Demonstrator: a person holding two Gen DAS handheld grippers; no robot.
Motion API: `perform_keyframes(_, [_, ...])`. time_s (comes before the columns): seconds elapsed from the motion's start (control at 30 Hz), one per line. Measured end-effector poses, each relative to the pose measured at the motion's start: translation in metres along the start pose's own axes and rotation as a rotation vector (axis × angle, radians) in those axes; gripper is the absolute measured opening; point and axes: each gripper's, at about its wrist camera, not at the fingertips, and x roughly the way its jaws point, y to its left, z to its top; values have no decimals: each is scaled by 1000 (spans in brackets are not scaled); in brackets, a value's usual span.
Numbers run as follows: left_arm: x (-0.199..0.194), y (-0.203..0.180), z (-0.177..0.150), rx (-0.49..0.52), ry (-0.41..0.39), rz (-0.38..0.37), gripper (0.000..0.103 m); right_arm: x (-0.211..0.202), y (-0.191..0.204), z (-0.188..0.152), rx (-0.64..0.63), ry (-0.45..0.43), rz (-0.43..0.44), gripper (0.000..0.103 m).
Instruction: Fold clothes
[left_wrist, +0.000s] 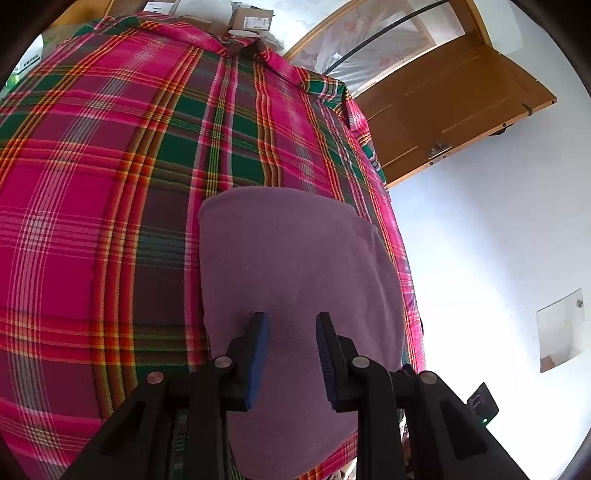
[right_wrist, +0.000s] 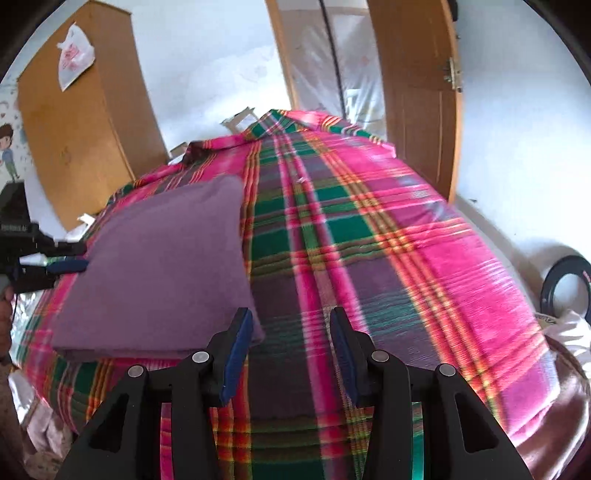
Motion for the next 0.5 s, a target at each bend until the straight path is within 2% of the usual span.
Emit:
perform_keyframes(0.07, [-1,0,-2,18,5,7,27,-6,1,5,4,-24,9,44])
perform_keyframes(0.2, [-5,3,-6,36,12,8,28,-6,23,17,-50,-55,88,44])
perform_keyframes(0.33, [-7,9,-14,32,13,-9,28,13,42,16,-121,-10,88,44])
perform_keyframes(0.5, [0,15,-23,38,48,-13,28,20,29,4,-97,37,100,45])
